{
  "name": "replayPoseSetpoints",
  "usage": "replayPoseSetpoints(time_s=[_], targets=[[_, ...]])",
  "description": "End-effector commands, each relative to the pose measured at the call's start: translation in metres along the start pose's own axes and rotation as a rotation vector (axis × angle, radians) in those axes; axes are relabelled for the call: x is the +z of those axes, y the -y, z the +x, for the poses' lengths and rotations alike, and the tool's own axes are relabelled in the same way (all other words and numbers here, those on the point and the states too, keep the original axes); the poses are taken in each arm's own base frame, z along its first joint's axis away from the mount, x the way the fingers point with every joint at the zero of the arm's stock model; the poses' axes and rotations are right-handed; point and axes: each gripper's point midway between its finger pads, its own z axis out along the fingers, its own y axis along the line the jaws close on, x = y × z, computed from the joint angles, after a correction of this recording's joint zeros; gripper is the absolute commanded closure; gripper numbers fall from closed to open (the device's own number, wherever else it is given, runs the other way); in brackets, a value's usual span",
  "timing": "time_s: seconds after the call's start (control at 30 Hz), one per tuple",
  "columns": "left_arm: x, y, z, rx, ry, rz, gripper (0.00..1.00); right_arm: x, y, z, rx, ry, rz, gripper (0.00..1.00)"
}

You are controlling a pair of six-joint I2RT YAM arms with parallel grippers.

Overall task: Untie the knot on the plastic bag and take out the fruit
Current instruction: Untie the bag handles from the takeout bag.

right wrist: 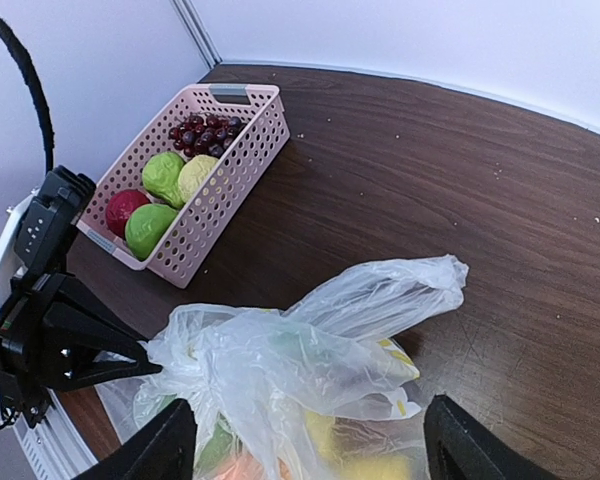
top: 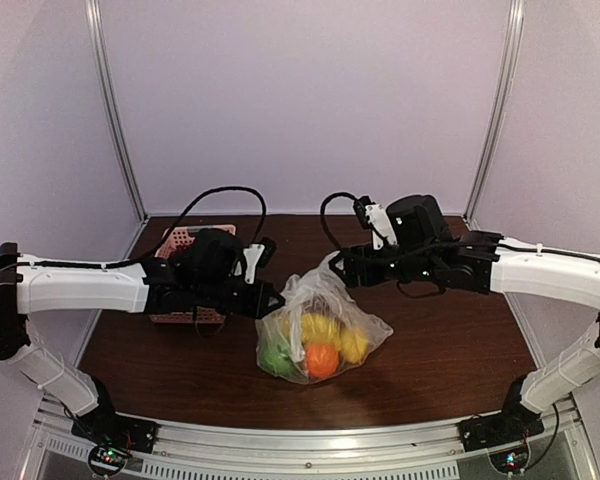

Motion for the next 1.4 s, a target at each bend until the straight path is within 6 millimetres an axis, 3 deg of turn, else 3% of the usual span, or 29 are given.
replayPoseSetpoints(time_s=[0.0,0.23,0.5,0.77,0.9,1.0,1.1,1.2,1.37], targets=[[-0.003,0.006,-0.014,0.016,0.028,0.02,1.0,0.012,-0.011,0.007,-0.08,-0.097,-0.089,0.17],[-0.001,0.004,-0.012,0.007,0.02,0.016,1.0,0.033,-0.023,0.01,-0.156,-0.181,-0.157,0.13],[0.001,0.005,-0.012,0.006,0.014,0.017,1.0,0.055,-0.025,0.021,-0.214,-0.249,-0.166,0.16],[0.0,0.005,-0.015,0.006,0.018,0.013,1.0,0.062,-0.026,0.031,-0.216,-0.274,-0.181,0.35],[0.0,0.007,-0.018,0.009,0.022,0.017,0.99,0.063,-0.024,0.033,-0.198,-0.257,-0.174,0.58],[-0.001,0.008,-0.022,0.012,0.026,0.013,0.73,0.061,-0.024,0.031,-0.186,-0.233,-0.174,0.77],[-0.002,0.011,-0.031,0.029,0.04,0.006,0.56,0.057,-0.024,0.027,-0.172,-0.204,-0.174,0.92],[0.002,0.013,-0.035,0.045,0.034,0.001,0.48,0.052,-0.025,0.023,-0.159,-0.182,-0.181,0.99],[0.014,0.017,-0.037,0.049,0.01,0.02,0.42,0.049,-0.025,0.022,-0.136,-0.165,-0.184,1.0]])
